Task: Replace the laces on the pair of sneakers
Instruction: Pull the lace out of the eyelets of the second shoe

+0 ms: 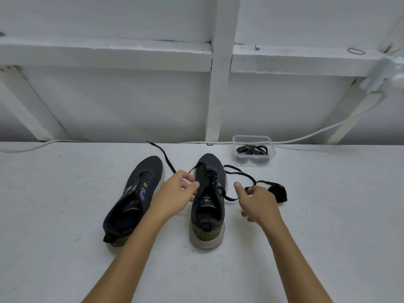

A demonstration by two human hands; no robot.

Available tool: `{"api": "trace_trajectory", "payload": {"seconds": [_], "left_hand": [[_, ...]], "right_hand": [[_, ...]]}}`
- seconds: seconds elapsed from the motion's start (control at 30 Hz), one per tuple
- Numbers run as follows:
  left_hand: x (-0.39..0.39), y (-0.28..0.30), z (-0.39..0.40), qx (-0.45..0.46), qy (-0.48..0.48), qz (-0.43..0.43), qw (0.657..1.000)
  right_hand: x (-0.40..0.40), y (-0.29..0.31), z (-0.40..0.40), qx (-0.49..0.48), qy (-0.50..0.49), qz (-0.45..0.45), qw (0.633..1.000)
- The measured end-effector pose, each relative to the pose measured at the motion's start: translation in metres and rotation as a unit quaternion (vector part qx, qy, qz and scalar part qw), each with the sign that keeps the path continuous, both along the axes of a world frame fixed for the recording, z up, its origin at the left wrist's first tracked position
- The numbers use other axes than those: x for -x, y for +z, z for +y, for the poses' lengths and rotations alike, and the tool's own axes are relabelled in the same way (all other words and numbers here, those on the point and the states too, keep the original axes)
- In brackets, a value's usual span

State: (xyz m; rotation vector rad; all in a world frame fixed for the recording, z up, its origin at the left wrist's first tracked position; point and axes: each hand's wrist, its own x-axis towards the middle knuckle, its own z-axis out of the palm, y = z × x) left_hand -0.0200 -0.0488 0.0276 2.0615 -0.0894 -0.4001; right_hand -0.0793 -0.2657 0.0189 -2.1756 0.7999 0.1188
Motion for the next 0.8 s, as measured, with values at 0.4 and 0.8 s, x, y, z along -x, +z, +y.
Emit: {"api": "trace_trajectory", "payload": {"seconds": [0.4,0.8], "left_hand": [[0.013,-0.009,-0.003,-0.019,-0.005,-0.078,0.997],[0.005,-0.022,-0.019,0.158,0.072,0.063,0.983]], "right_hand": [[0.007,0.008,0.013,-0.136,0.169,-0.057,0.975],[0.016,0.001,0.021,-0.249,0.129,-0.134,0.951]]}}
